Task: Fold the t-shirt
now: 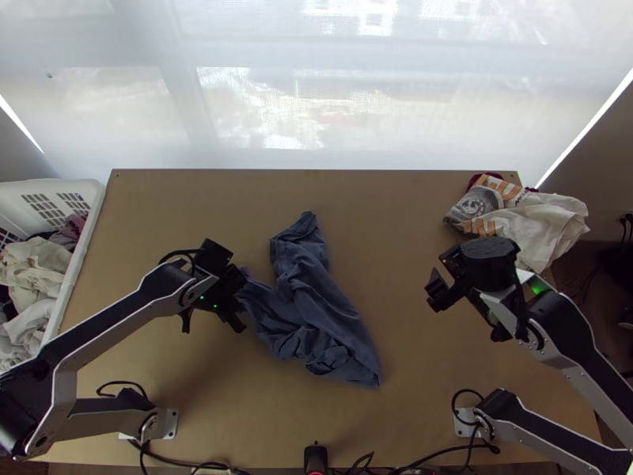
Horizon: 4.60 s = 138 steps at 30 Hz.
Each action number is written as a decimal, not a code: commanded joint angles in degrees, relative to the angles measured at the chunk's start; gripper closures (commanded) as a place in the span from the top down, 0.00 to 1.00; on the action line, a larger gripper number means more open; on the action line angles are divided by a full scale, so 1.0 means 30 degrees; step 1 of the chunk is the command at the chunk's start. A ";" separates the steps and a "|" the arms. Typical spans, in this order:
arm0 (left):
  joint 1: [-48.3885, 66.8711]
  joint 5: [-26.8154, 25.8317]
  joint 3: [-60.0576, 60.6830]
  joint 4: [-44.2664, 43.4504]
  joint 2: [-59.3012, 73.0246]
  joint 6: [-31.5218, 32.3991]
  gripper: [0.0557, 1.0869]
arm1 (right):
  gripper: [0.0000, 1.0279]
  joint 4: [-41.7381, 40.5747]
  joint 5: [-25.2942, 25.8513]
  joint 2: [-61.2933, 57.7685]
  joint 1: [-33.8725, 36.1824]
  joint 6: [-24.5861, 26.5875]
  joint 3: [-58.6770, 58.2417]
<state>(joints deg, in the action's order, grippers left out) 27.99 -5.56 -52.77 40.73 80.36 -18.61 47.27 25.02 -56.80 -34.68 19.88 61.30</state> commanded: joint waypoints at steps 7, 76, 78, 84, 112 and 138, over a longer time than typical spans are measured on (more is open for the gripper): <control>-0.1038 -0.0255 -0.4616 0.2917 -0.2674 0.1223 0.03 | 0.95 -0.0345 -0.0018 -0.3451 -0.4965 -0.0034 0.1569; -0.4232 -0.0284 -0.5524 0.3650 -0.4813 0.1926 0.03 | 0.03 -0.2952 -0.5995 -1.0365 -0.6810 0.2280 0.7194; -0.4378 -0.0284 -0.5758 0.3708 -0.4989 0.1897 0.03 | 0.03 -0.2718 -0.5672 -0.9896 -0.6312 0.2485 0.7868; -0.4642 -0.0284 -0.7106 0.3855 -0.5545 0.1868 0.03 | 0.03 -0.2015 -0.4618 -0.9105 -0.5668 0.3130 1.0124; -1.2611 0.1034 -1.2555 0.0779 -1.0174 0.1721 0.03 | 0.02 -0.5531 -0.2977 -1.4906 -1.0180 0.6528 2.0085; -1.5716 0.0917 -1.0065 -0.4846 -1.0585 0.5061 0.03 | 0.02 -0.7611 -0.1131 -1.4555 -1.0795 0.7260 1.9763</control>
<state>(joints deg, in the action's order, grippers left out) -23.68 -2.74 -85.49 27.97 43.97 -5.93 23.03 21.19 -104.25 -68.95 43.92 126.45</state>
